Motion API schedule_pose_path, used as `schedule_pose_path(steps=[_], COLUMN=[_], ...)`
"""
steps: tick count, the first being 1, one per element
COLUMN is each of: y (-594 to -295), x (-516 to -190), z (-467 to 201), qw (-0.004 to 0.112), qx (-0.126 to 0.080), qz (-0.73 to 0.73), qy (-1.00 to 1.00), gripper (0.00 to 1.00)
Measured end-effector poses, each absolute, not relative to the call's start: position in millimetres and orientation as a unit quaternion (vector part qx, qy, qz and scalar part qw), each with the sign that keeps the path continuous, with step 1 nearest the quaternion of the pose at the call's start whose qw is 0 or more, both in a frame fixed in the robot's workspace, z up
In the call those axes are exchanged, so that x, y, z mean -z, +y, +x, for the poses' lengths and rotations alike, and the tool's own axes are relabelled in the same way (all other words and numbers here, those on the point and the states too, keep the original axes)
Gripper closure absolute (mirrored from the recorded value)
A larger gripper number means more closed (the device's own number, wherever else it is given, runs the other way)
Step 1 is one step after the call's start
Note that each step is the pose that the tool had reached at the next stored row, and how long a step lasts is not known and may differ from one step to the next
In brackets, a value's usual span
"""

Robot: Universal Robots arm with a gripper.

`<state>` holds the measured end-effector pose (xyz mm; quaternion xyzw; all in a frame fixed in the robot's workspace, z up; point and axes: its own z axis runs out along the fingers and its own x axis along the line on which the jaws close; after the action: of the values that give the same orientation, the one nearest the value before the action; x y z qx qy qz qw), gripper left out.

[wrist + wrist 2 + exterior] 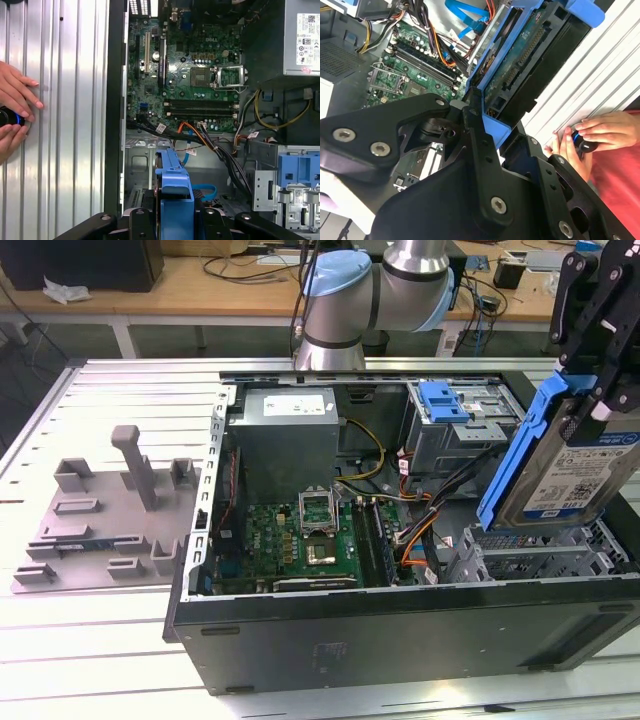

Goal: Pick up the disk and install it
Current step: 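Insert the disk into the insertion slot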

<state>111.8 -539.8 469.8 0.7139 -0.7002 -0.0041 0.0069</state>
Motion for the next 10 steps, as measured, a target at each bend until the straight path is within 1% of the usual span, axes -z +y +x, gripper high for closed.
schedule_pose_path(steps=[10], y=[-539.8], x=[-467.2], z=[111.9], qw=[0.007], qx=[0.004], qz=[0.708], qy=[-0.706], gripper=[0.63])
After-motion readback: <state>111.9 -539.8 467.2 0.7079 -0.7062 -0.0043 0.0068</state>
